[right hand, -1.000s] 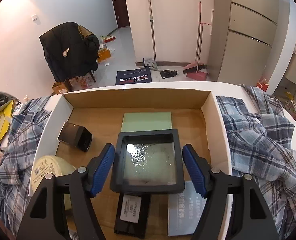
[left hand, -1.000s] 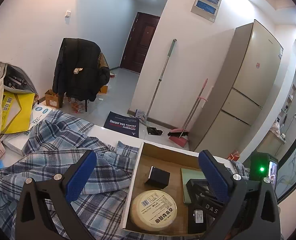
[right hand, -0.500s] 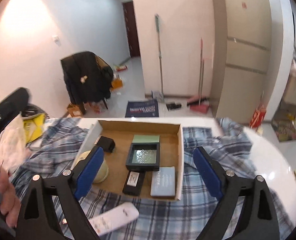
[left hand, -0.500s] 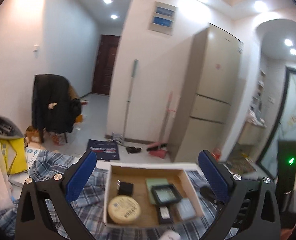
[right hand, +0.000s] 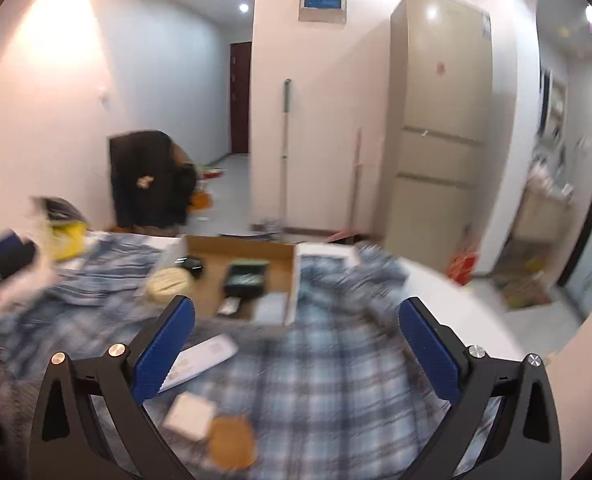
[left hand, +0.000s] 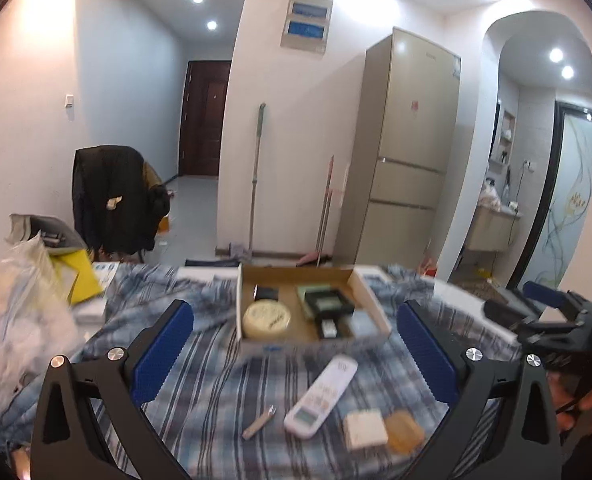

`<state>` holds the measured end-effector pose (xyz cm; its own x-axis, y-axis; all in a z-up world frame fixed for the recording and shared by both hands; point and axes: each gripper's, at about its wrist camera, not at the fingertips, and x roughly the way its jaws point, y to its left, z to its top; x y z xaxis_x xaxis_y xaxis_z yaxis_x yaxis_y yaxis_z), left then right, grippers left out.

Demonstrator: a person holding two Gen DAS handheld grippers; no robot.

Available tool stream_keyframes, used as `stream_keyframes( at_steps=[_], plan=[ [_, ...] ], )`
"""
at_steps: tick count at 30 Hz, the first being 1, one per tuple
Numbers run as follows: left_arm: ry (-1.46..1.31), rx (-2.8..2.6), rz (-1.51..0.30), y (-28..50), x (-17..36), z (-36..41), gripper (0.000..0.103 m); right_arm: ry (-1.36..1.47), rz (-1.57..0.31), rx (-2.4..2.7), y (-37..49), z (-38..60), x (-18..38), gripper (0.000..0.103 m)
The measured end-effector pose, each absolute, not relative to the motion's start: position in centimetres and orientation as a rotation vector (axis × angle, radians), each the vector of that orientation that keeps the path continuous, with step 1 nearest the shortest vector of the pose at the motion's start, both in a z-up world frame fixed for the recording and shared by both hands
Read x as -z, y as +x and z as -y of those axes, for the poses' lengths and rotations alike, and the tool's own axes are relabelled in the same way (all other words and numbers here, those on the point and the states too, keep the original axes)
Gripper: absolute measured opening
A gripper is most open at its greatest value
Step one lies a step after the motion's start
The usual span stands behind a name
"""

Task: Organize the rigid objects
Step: 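Withdraw both tools up from the cardboard box, then lower the right tool and grasp the orange translucent soap box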

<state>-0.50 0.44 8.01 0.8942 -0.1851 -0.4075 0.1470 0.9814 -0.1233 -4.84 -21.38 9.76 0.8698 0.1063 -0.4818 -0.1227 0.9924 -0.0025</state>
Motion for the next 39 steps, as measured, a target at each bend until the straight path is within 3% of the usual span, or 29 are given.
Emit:
stream_keyframes(
  at_steps=[5,9,17,22,27,34,37,39],
  plan=[
    [-0.067,0.174,-0.452,-2.0,-6.3,0.5,0.103,-0.026,-0.581,-0.212,-5.6,20.9,-7.0,0.102],
    [-0.087,0.193,-0.476,-2.1,-4.4,0.8,0.103,-0.036,-0.613,-0.229,-5.7,20.5,-4.7,0.088],
    [-0.053,0.185,-0.563,-0.1,0.3,0.8,0.103,-0.044,-0.713,-0.289,-3.8,20.0,-0.4,0.073],
    [-0.033,0.129,-0.597,0.8,2.6,0.5,0.103,-0.076,-0.808,-0.320,-2.7,19.2,2.4,0.070],
    [-0.021,0.131,-0.645,0.9,3.7,0.6,0.103,-0.074,-0.907,-0.362,-2.3,18.8,4.6,0.056],
    [-0.030,0.139,-0.678,1.3,4.3,0.5,0.103,-0.132,-0.915,-0.377,-2.9,17.8,5.3,0.054],
    [-0.032,0.137,-0.689,1.5,4.4,0.5,0.103,-0.137,-0.918,-0.372,-2.8,17.8,5.5,0.039],
    [-0.027,0.136,-0.693,1.5,4.5,0.6,0.103,-0.131,-0.927,-0.373,-2.7,17.9,5.7,0.038]
  ],
)
